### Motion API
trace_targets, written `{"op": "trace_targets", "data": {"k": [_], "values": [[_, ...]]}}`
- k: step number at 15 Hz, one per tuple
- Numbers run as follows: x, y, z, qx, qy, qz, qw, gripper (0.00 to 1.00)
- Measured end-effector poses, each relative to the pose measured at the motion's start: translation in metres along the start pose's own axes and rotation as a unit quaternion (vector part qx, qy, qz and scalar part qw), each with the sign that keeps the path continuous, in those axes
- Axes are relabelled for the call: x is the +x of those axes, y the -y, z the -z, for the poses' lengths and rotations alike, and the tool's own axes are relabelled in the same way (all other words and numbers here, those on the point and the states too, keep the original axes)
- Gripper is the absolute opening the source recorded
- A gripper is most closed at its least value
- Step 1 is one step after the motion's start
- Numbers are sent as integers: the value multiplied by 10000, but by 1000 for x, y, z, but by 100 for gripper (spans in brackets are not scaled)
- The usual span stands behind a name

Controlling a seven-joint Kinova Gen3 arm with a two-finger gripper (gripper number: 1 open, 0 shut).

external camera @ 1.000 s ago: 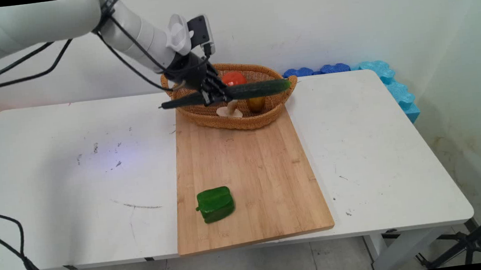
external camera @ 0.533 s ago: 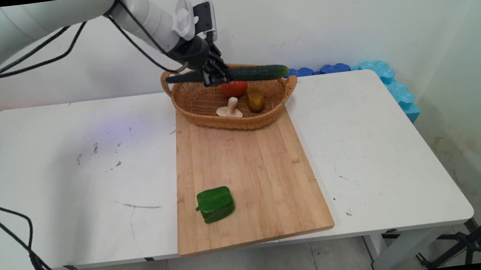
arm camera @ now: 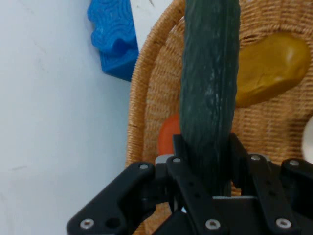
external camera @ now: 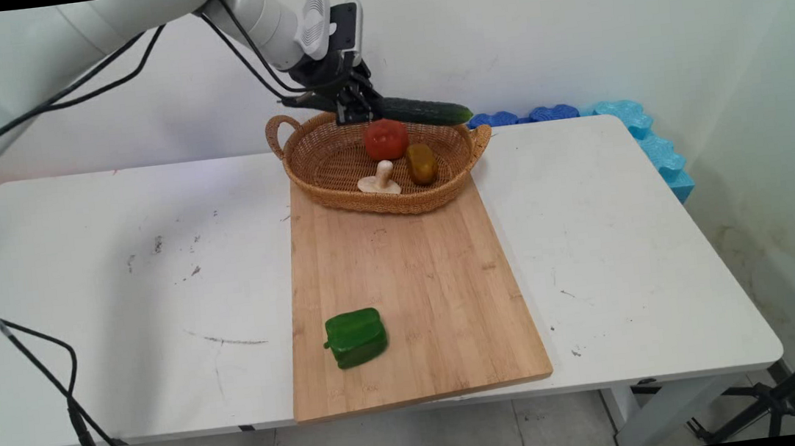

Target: Place the picked object in the vegetable basket

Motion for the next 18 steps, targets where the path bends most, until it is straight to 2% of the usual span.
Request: {"op": "trace_targets", "data": {"k": [4,11,12,18], "values": [[-8,13,-11,-46,20,-271,9996,0],[-23,23,-33,-341,-50,-621,9975,0],[-24,23,-36,-372,-61,-646,9972,100],[-30,25,-44,-493,-97,-751,9959,100]]}}
